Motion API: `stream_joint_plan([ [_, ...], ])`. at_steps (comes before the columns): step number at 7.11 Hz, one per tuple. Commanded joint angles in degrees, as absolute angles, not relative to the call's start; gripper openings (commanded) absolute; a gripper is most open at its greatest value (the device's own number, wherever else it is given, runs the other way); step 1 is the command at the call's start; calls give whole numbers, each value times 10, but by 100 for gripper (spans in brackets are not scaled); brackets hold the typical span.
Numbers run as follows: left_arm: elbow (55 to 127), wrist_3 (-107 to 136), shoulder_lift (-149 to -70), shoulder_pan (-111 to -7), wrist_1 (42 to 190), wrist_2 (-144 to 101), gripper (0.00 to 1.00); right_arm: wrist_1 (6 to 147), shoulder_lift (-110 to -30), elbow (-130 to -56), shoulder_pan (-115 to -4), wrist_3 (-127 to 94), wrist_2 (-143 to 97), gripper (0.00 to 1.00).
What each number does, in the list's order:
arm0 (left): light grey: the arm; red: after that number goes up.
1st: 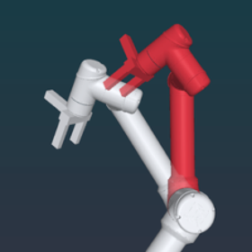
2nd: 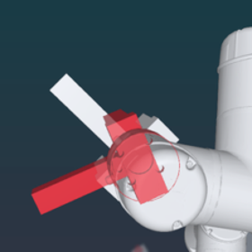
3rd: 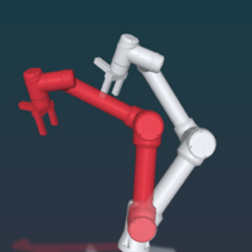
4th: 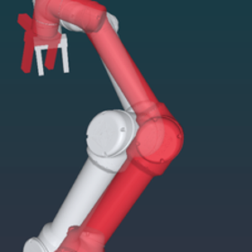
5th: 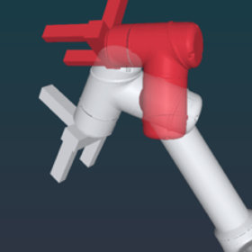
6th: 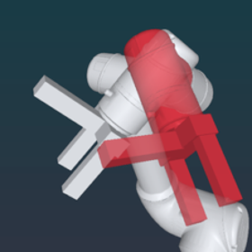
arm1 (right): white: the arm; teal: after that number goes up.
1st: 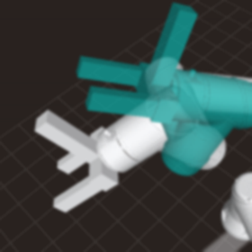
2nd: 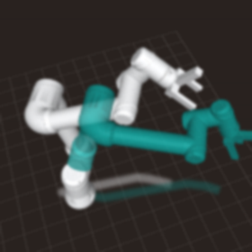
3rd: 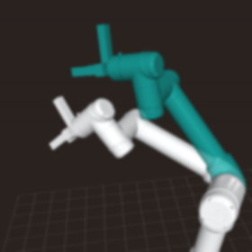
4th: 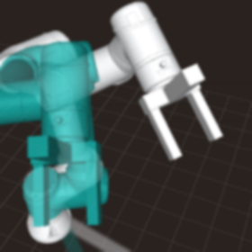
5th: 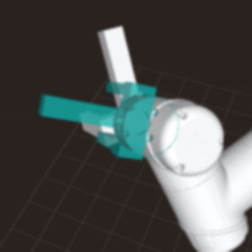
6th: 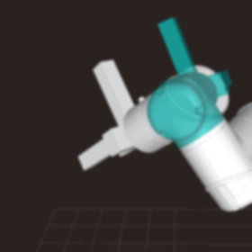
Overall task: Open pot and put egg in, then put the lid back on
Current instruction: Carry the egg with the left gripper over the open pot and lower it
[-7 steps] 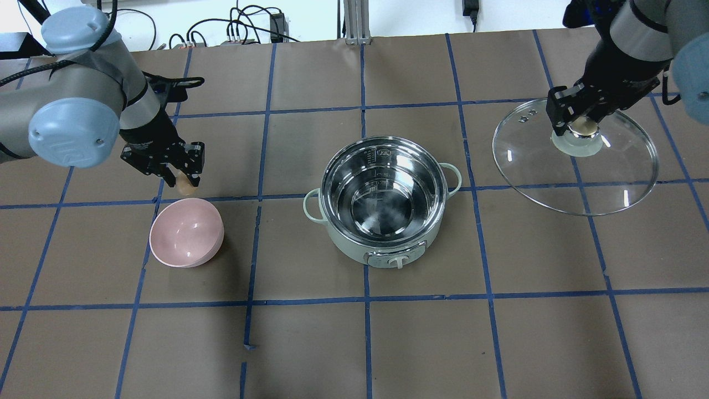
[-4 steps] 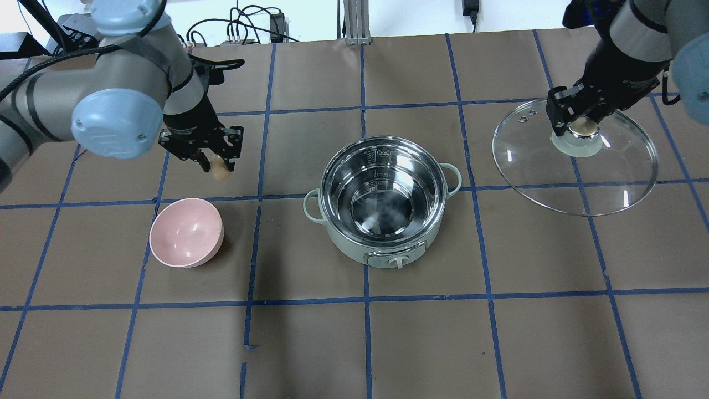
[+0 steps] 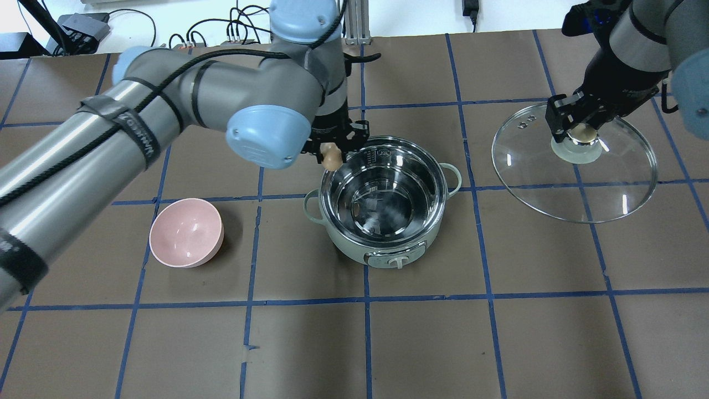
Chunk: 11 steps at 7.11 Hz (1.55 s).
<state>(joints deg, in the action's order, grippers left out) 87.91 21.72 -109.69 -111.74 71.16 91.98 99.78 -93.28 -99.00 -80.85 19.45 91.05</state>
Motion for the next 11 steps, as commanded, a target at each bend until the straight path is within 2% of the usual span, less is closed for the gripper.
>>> stream_joint_plan([
  [1, 873, 255, -1128, -1164, 710, 919, 24, 1007, -947, -1019, -809, 176, 910, 39],
  [5, 876, 258, -1178, -1168, 675, 876, 24, 1006, -955, -1025, -811, 95, 909, 39],
  [11, 888, 258, -1186, -1168, 675, 870, 27, 1043, -954, -1024, -810, 64, 908, 39],
])
